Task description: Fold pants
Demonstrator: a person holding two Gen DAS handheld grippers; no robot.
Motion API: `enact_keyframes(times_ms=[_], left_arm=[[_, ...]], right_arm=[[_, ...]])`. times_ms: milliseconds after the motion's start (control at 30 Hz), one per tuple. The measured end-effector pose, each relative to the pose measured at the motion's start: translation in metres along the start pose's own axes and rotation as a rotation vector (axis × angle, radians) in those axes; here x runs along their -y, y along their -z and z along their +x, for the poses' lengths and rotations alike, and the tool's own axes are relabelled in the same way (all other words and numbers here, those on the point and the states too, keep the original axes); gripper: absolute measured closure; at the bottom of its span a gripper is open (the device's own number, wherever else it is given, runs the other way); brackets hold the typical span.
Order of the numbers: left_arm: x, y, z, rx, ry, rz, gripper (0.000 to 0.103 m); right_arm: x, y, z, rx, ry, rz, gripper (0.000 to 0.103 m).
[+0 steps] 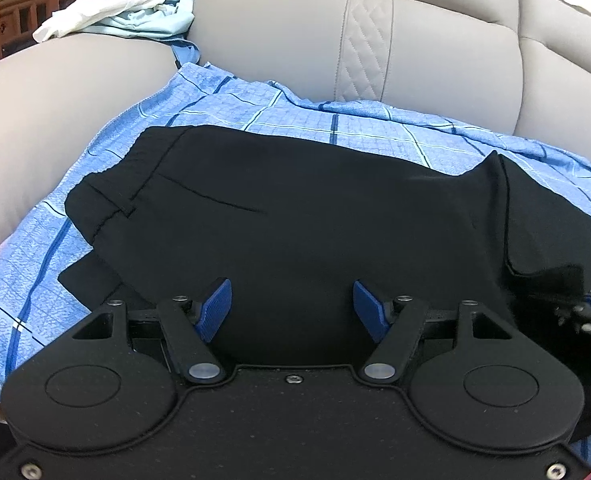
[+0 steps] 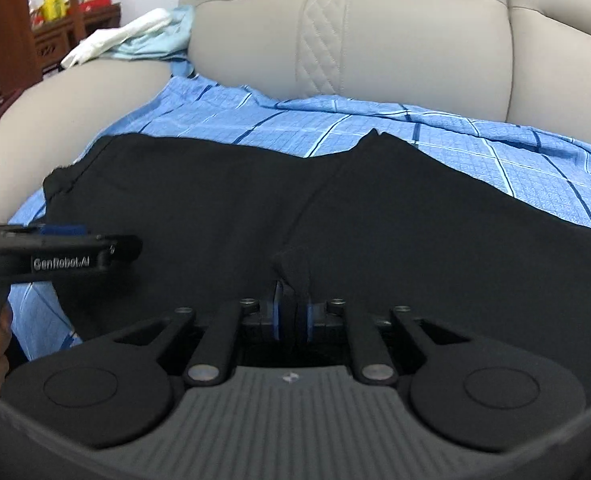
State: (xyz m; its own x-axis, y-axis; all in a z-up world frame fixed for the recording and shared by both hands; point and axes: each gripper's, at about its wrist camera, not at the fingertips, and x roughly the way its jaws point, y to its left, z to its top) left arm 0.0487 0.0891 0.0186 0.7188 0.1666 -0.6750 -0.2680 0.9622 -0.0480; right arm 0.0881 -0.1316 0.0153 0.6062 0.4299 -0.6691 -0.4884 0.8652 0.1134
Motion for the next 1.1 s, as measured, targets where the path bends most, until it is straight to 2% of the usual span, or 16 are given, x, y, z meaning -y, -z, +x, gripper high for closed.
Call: enact_keyframes(times_ms=[67, 167, 233, 333, 500, 633, 767, 900, 1100], left_arm=[[0.000, -0.001, -0.001, 0.004, 0.016, 0.012, 0.037], [0.000, -0.005, -0.002, 0.010, 0.034, 0.016, 0.037], [0.004, -0.008, -0.004, 0.019, 0.040, 0.021, 0.037], [0.011, -0.011, -0.008, 0.034, 0.064, 0.030, 0.037], [0.040, -0.012, -0.017, 0.055, 0.124, 0.070, 0.037], [0.072, -0.013, -0.022, 0.068, 0.184, 0.099, 0.037], [0.110, -0.012, -0.026, 0.082, 0.243, 0.134, 0.037], [0.148, -0.005, -0.031, 0.105, 0.288, 0.194, 0.036], [0.186, 0.012, -0.026, 0.094, 0.300, 0.270, 0.036]], right_arm=[[-0.001, 0.002, -0.005, -0.009, -0.023, 0.010, 0.071], [-0.007, 0.003, -0.014, -0.024, -0.067, -0.021, 0.035], [-0.011, 0.003, -0.019, -0.012, -0.073, -0.059, 0.024], [-0.008, 0.006, -0.036, 0.016, -0.047, -0.067, 0.015], [0.023, 0.012, -0.059, 0.095, 0.093, 0.022, 0.012], [0.053, 0.024, -0.066, 0.158, 0.306, 0.092, 0.011], [0.078, 0.043, -0.063, 0.175, 0.432, 0.166, 0.011], [0.094, 0.066, -0.061, 0.156, 0.461, 0.233, 0.011], [0.099, 0.092, -0.074, 0.154, 0.470, 0.242, 0.010]])
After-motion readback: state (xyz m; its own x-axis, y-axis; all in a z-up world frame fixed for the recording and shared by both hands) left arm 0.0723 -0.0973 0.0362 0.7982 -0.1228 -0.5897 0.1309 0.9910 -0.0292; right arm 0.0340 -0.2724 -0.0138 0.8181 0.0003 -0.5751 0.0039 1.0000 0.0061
